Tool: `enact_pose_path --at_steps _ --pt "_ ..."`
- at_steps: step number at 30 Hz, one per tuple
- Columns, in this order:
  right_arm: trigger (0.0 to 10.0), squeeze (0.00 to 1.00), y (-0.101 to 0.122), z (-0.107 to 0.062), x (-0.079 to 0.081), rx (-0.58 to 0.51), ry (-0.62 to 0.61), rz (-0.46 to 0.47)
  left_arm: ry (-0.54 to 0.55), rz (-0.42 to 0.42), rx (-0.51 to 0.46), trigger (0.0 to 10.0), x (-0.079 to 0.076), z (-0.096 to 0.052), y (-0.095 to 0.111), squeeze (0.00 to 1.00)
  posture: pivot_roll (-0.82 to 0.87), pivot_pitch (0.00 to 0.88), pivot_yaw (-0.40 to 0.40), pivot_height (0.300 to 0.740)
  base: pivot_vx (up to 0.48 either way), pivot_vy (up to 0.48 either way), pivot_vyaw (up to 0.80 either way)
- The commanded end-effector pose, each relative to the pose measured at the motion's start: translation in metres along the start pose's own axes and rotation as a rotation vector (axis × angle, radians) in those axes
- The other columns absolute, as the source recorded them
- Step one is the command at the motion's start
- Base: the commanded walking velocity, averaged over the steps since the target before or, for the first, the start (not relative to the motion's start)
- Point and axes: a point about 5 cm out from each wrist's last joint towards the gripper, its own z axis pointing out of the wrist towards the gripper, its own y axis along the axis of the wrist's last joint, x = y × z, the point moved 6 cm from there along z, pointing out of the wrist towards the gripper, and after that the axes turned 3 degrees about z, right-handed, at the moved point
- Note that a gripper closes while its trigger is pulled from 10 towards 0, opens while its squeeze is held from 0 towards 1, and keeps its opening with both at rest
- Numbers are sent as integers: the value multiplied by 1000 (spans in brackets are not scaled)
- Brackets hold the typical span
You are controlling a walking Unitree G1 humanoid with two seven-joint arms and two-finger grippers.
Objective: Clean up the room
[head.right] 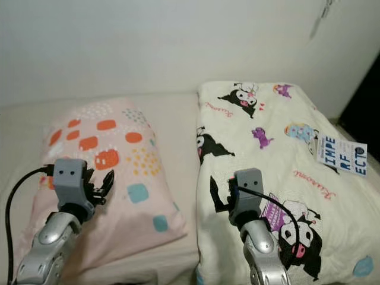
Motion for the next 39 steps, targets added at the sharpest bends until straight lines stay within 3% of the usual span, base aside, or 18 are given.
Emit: enact_pose_path --at_steps 1,18,25,27,32,33,39 --pt "10000 0 -5 -3 3 9 7 4 -8 5 20 10000 -2 -4 -8 0 32 166 -38 690 0 0 0" --pt "10000 0 -9 -6 3 19 4 12 -31 21 32 10000 -4 -5 -14 0 33 161 -34 740 0 0 0" --pt "10000 0 -17 -8 0 41 -8 24 -64 42 83 10000 -14 -8 -30 0 35 163 -33 740 0 0 0" --pt "10000 0 -33 -11 -1 100 -12 30 -73 52 126 10000 -18 -12 -45 0 33 163 -34 740 0 0 0" --pt "10000 0 -43 -14 -2 141 -14 21 -76 48 151 10000 -21 -15 -53 0 34 163 -35 740 0 0 0" --pt "10000 0 -57 -20 -3 186 -21 13 -88 48 181 10000 -25 -20 -65 0 34 165 -38 740 0 0 0" --pt "10000 0 -87 -36 -12 276 -79 3 -126 51 251 10000 -36 -33 -90 0 39 161 -41 740 0 0 0"
